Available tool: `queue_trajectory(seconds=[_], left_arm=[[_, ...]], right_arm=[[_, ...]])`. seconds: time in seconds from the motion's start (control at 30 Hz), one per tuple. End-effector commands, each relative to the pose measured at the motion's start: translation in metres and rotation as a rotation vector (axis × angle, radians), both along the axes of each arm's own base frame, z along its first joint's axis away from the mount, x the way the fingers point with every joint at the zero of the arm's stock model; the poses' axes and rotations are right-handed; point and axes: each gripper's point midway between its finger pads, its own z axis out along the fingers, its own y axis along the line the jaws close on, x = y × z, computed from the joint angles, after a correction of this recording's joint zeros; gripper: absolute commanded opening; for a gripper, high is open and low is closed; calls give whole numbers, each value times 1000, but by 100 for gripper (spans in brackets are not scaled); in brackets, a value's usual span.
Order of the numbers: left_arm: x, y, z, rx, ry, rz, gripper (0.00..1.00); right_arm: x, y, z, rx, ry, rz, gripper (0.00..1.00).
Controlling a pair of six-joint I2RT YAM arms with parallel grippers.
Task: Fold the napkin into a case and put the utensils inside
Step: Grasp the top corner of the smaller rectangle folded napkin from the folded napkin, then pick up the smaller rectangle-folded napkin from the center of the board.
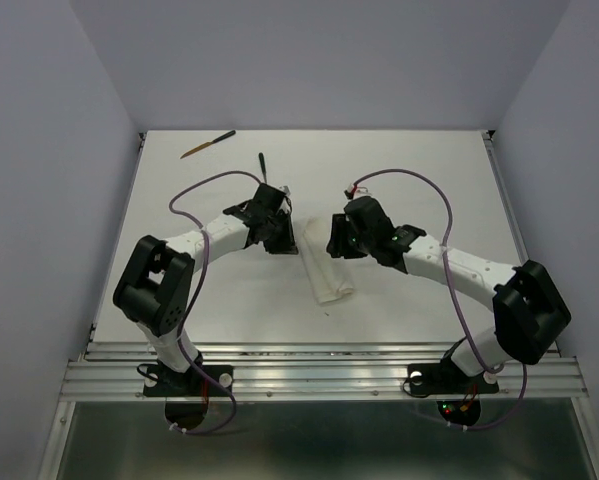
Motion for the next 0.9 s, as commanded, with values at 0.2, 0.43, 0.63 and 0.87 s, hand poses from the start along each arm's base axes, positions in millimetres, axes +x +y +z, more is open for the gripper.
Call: queue_trajectory(seconds=[0.2, 0.43, 0.63, 0.87], left_arm=[[-28, -23, 0, -176, 42, -19, 20], [-34, -27, -19, -169, 80, -31, 15], [-37, -28, -25, -171, 94, -34, 12], [-39, -30, -34, -167, 114, -41, 11]], right_arm=[[-29, -7, -4, -254, -71, 31, 49], [-35, 3, -15, -335, -85, 57, 48], [-36, 9, -19, -357, -88, 73, 48], [-39, 18, -16, -366, -109, 83, 48]])
